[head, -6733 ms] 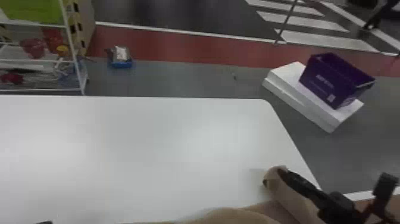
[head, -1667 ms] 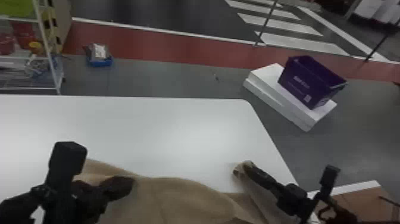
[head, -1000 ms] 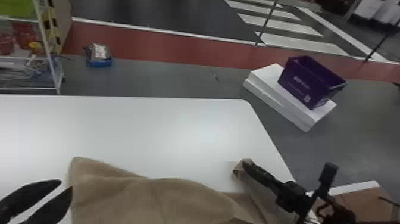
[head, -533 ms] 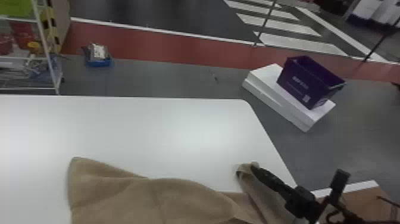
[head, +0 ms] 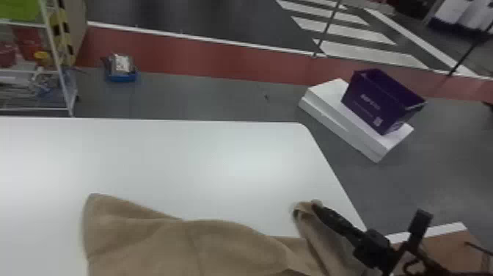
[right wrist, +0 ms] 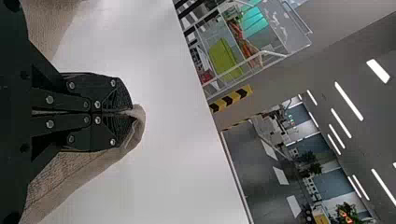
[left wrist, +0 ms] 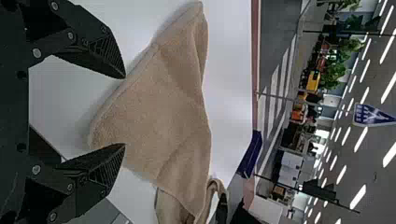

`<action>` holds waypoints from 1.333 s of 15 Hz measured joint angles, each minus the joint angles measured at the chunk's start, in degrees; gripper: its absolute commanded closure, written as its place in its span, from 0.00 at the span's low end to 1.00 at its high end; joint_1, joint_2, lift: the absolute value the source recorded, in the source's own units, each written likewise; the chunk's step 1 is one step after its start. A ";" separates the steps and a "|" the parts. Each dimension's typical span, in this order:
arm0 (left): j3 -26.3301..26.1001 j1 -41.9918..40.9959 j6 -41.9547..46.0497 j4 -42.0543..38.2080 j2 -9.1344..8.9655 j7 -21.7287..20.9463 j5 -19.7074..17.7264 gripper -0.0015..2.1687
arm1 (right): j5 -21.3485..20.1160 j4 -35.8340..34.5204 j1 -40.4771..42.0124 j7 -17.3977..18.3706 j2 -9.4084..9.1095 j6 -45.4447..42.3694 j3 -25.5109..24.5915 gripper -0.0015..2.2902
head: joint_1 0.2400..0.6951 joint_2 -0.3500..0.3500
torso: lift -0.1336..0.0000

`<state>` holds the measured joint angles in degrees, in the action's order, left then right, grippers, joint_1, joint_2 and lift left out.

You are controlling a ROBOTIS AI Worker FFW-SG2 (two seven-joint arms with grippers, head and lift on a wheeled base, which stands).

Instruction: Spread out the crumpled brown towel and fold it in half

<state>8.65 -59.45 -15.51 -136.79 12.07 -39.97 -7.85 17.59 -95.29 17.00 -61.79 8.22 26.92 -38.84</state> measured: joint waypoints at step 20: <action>-13.29 4.92 0.97 5.15 2.90 6.90 15.85 0.28 | 1.34 2.15 -0.73 -0.04 1.09 -1.40 -0.11 0.98 | 1.00 0.00 | 0.07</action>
<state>-4.64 -54.53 -14.54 -131.64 14.97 -33.07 8.00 18.93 -93.14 16.28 -61.83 9.31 25.52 -38.94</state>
